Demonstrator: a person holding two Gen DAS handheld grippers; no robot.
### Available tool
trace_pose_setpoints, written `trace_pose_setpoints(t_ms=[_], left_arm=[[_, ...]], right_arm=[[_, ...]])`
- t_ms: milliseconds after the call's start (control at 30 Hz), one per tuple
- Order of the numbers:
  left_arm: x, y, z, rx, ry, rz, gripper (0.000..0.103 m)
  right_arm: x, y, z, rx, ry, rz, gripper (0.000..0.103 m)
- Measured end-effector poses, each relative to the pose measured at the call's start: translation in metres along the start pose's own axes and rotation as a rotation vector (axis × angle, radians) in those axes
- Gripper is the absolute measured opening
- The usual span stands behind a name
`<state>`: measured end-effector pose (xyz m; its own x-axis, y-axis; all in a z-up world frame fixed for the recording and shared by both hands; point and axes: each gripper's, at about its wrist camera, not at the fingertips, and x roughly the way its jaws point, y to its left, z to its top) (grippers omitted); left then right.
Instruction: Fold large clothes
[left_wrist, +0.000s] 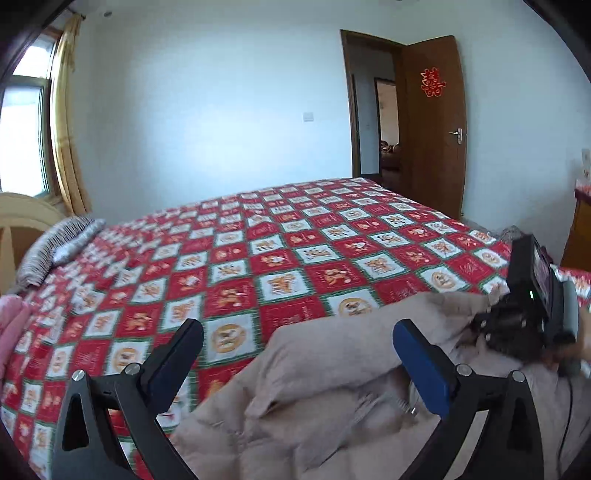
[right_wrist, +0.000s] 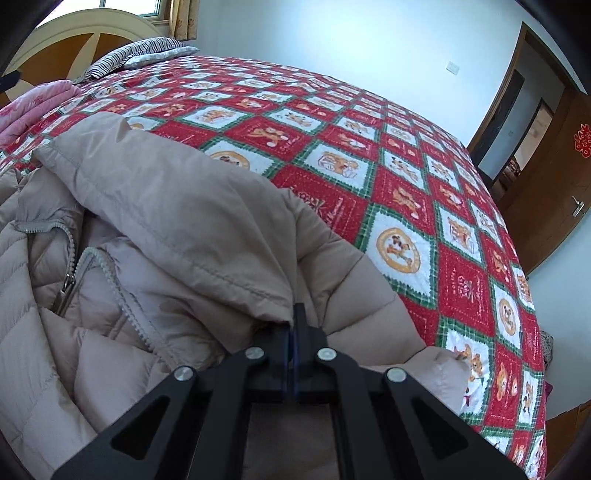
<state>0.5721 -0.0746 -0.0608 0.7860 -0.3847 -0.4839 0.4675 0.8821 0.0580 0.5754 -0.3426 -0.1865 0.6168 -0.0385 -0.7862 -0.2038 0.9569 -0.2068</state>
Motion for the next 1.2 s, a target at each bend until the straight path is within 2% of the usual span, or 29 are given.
trace_pose_setpoints(t_ms=[33,100,133,167,200,233,267,300,400,467,600,667,733,800,867,933,1000,1033,1100,1167,1200], left_arm=[[0.013,-0.004,0.004,-0.01,0.002,-0.014,0.102],[0.045,-0.01,0.009,0.002,0.032,0.038,0.102],[0.059,-0.01,0.008,0.003,0.071,0.053,0.102],[0.077,-0.01,0.005,0.007,0.136,0.085,0.102],[0.098,-0.006,-0.003,0.009,0.225,0.161,0.102],[0.111,-0.003,-0.012,0.007,0.311,0.202,0.102],[0.121,-0.001,-0.023,-0.003,0.382,0.203,0.102],[0.124,0.002,-0.032,-0.02,0.406,0.186,0.102],[0.123,0.007,-0.052,-0.066,0.416,0.159,0.102],[0.117,0.006,-0.055,-0.066,0.402,0.168,0.102],[0.118,-0.003,-0.057,-0.031,0.402,0.167,0.102],[0.118,0.0,-0.053,-0.027,0.401,0.168,0.102],[0.107,0.0,-0.042,-0.046,0.34,0.194,0.102],[0.082,0.0,-0.022,-0.098,0.217,0.168,0.102],[0.066,-0.003,-0.004,-0.145,0.137,0.101,0.102],[0.067,-0.009,0.007,-0.171,0.106,-0.003,0.102],[0.085,-0.01,0.003,-0.218,0.14,-0.09,0.102],[0.096,-0.01,-0.003,-0.234,0.167,-0.097,0.102],[0.124,-0.011,-0.024,-0.251,0.29,-0.075,0.102],[0.137,-0.007,-0.045,-0.278,0.337,-0.043,0.102],[0.138,-0.005,-0.048,-0.291,0.329,-0.054,0.102]], right_arm=[[-0.001,0.0,0.0,0.0,0.001,-0.001,0.002],[0.0,0.0,0.0,-0.004,0.002,-0.001,0.002],[-0.001,-0.001,0.0,-0.003,0.003,0.0,0.002],[-0.001,-0.001,-0.001,-0.004,0.003,0.001,0.002],[-0.002,-0.002,-0.001,-0.005,0.005,0.002,0.002],[-0.003,-0.002,-0.001,-0.006,0.006,0.002,0.002],[-0.004,-0.002,-0.001,-0.007,0.005,0.005,0.002],[-0.005,-0.002,-0.002,-0.011,0.004,0.007,0.002],[-0.013,-0.001,-0.001,-0.025,0.014,0.026,0.002],[-0.025,-0.005,-0.001,-0.007,0.023,0.049,0.003],[-0.065,-0.012,0.007,0.079,-0.042,0.045,0.013],[-0.077,-0.013,0.022,0.175,-0.095,0.101,0.022],[-0.073,-0.006,0.039,0.223,-0.111,0.137,0.023],[-0.062,0.004,0.052,0.237,-0.12,0.127,0.023],[-0.046,0.009,0.062,0.28,-0.121,0.14,0.023],[-0.031,0.008,0.068,0.304,-0.128,0.146,0.025],[-0.016,0.007,0.069,0.321,-0.119,0.169,0.025],[-0.005,0.007,0.067,0.331,-0.093,0.173,0.025],[0.009,0.005,0.06,0.344,-0.051,0.169,0.025],[0.017,0.004,0.05,0.358,-0.032,0.178,0.025],[0.019,0.003,0.046,0.364,-0.028,0.186,0.025]])
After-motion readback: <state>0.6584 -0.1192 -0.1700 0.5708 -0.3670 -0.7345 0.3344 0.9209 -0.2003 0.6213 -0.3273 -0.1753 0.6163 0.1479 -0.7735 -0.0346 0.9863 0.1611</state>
